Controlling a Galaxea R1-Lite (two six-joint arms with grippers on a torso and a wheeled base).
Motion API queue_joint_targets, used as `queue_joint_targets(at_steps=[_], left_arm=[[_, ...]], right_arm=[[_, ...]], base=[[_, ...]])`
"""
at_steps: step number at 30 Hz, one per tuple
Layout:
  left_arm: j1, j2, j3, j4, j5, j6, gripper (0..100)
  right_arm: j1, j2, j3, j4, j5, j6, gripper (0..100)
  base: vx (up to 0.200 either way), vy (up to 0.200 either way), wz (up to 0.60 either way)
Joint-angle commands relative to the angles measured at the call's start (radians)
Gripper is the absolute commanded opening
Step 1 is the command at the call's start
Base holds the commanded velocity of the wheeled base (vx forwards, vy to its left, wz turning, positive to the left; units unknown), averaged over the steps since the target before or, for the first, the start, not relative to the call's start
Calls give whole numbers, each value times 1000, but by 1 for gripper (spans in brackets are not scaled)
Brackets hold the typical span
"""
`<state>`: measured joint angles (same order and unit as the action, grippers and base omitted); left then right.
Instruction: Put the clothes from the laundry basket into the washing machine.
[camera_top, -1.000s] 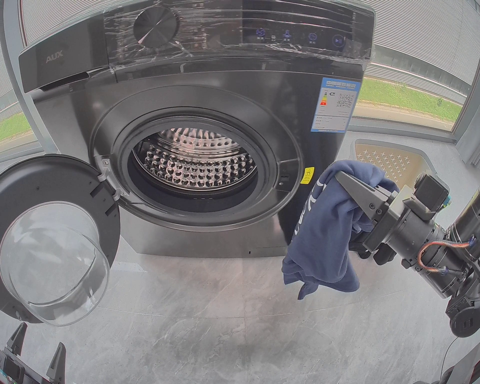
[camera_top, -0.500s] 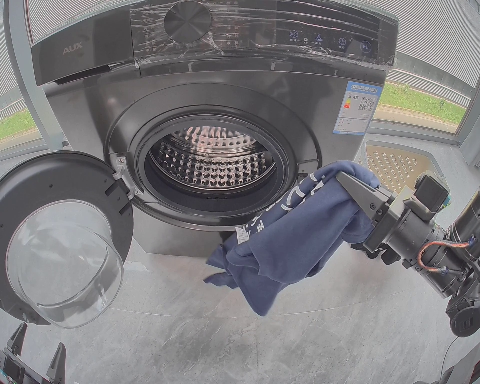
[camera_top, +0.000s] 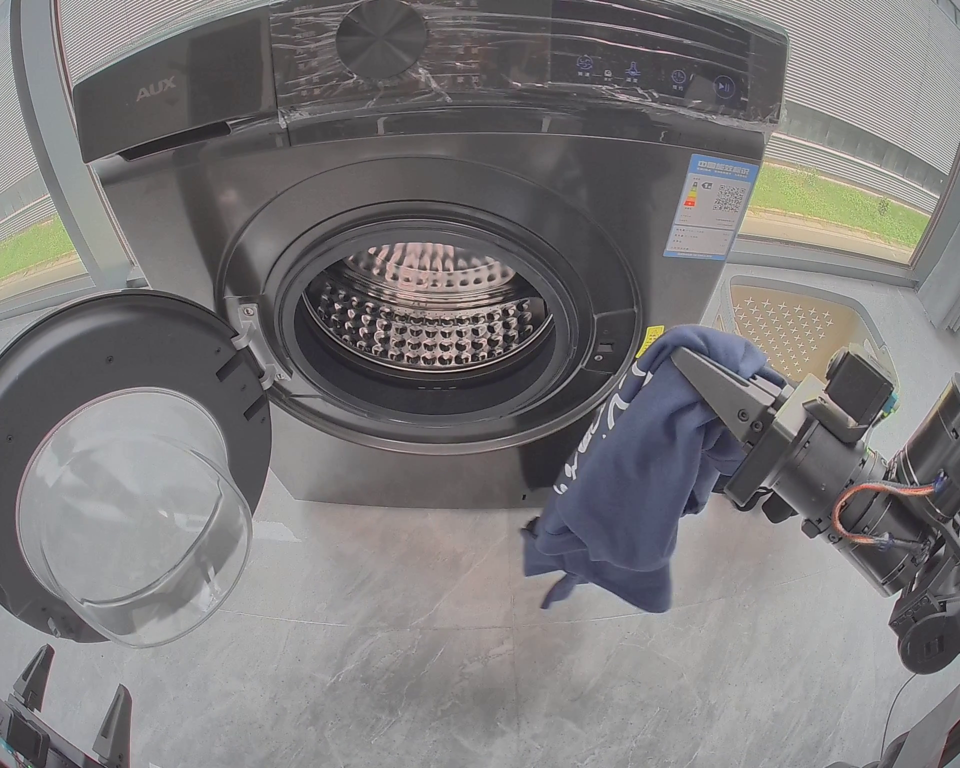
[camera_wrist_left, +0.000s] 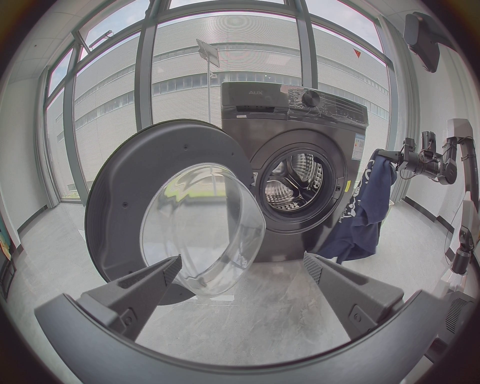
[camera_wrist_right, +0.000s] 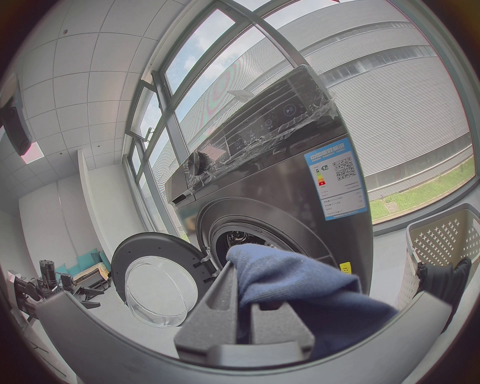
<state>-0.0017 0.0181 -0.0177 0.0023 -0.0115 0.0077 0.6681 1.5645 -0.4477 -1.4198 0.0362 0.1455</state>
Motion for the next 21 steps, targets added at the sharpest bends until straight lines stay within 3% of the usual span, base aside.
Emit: queue_joint_targets(at_steps=[1, 10, 15, 21], left_arm=[[0, -17, 16, -1, 1, 2, 100], [2, -18, 16, -1, 4, 2, 100], [3, -18, 16, -2, 5, 3, 100], [3, -18, 18, -2, 5, 0, 100]], right_arm=[[1, 23, -9, -5, 1, 0, 0], [13, 51, -40, 13, -7, -1, 0], [56, 141, -109, -1, -98, -1, 0], [100, 236, -186, 2, -160, 8, 0]], base=[[0, 0, 0], [0, 0, 0], [0, 0, 0], [0, 0, 0]])
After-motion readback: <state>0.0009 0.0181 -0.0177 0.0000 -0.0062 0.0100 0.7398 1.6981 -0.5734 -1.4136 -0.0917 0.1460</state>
